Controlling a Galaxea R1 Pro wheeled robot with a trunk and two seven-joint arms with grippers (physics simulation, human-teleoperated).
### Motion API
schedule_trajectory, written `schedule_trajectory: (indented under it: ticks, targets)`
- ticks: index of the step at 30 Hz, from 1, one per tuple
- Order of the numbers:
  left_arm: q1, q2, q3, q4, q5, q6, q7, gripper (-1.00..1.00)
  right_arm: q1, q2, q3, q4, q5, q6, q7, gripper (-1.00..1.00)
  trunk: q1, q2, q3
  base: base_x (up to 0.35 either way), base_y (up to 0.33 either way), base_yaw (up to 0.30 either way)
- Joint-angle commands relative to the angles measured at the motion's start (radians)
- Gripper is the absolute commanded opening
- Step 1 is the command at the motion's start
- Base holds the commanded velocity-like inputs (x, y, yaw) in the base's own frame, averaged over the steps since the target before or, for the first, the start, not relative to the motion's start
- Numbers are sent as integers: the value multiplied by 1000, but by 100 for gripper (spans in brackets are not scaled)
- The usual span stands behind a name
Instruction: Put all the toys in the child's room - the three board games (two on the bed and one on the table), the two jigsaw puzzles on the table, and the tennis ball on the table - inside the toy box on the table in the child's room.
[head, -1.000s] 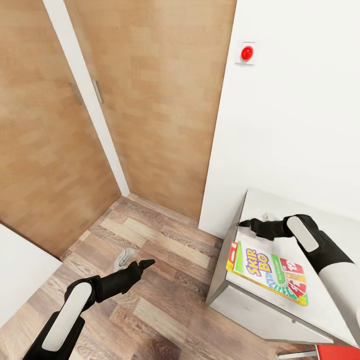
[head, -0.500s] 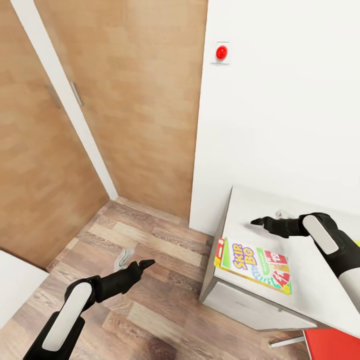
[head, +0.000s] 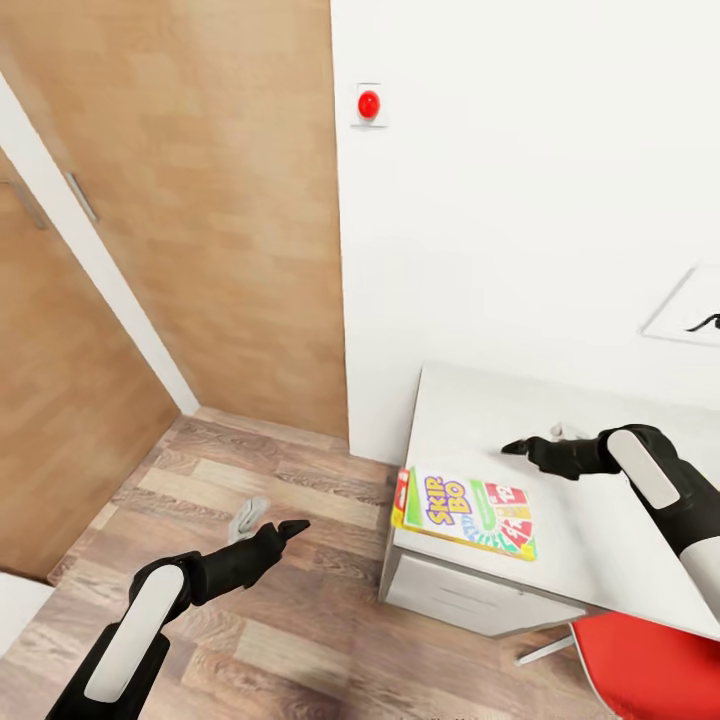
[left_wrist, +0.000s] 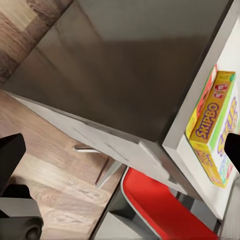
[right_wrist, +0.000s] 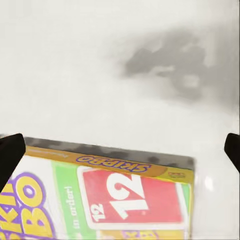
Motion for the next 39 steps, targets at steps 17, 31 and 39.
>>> schedule_trajectory:
  ticks: [17, 31, 39]
  targets:
    - [0, 1, -1, 0, 11, 1, 10, 100, -1, 6, 5, -1, 0, 36, -1, 100, 1, -2, -2, 0, 0, -163]
    - [0, 1, -1, 1, 10, 1, 10, 100, -1, 24, 16, 8, 0, 36, -2, 100, 1, -2, -2, 0, 0, -22]
    - [0, 1, -1, 1, 10, 1, 10, 100, -1, 41, 18, 13, 0, 36, -2, 100, 1, -2, -2, 0, 0, -4]
